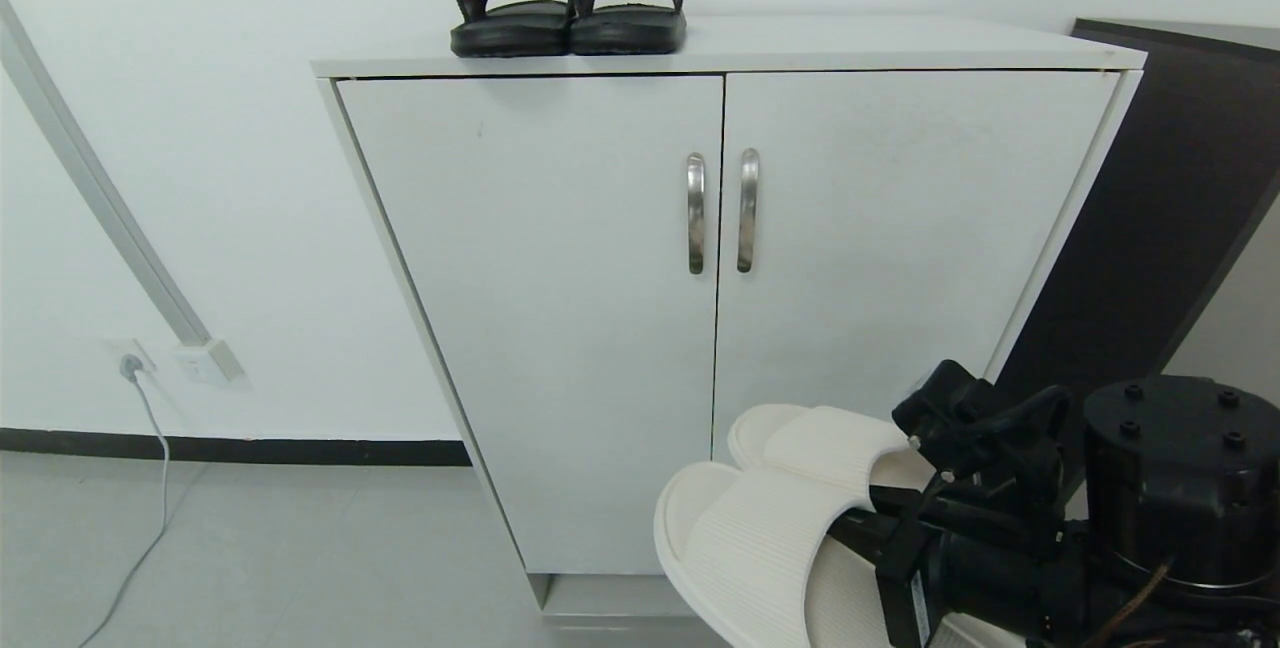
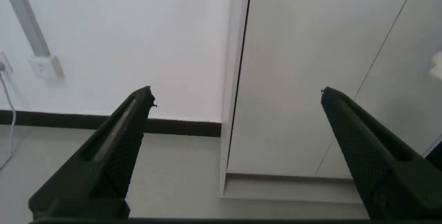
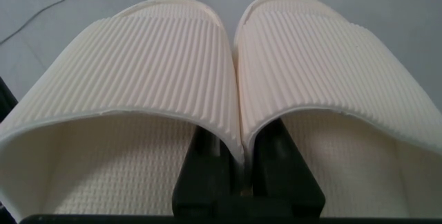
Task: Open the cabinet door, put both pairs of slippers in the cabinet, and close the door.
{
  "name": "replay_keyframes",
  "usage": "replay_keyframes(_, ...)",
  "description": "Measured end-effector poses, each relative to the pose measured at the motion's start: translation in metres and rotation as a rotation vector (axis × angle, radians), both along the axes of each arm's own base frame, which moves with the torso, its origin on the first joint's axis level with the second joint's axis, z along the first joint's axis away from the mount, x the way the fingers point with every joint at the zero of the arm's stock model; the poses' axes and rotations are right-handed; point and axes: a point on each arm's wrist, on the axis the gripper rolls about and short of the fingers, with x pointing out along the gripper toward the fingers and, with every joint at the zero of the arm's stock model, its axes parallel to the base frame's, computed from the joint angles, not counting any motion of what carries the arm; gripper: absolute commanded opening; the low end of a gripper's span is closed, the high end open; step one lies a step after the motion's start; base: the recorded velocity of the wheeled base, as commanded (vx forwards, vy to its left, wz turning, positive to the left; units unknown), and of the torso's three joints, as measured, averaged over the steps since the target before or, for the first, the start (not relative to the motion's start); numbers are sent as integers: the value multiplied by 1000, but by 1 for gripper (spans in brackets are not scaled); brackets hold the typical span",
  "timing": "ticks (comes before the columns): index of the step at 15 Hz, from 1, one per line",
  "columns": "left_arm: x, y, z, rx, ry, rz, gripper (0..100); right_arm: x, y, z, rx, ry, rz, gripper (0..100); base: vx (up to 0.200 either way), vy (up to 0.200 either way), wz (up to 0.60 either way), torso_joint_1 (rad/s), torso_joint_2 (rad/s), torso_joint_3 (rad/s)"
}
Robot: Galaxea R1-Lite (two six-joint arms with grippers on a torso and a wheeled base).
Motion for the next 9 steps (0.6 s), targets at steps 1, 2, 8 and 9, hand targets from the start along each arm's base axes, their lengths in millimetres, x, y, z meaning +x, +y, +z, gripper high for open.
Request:
replay_keyframes(1, 2, 0, 9, -14, 16, -23, 100, 0, 0, -1, -2, 0, 0, 0, 0, 0, 0, 0, 0, 0)
replay_keyframes(2, 7, -1, 15, -22, 56, -68, 100, 0, 1, -1, 0, 0, 1, 0, 0, 0, 0, 0, 0, 0)
replay_keyframes(8, 57, -6, 52, -38, 154, -259, 100, 0, 2, -1, 0, -1, 3, 0, 0, 0, 0, 0, 0, 0)
replay_keyframes(9, 68, -7, 58, -38, 151, -310, 100, 0, 3, -1, 0, -1, 4, 0, 0, 0, 0, 0, 0, 0)
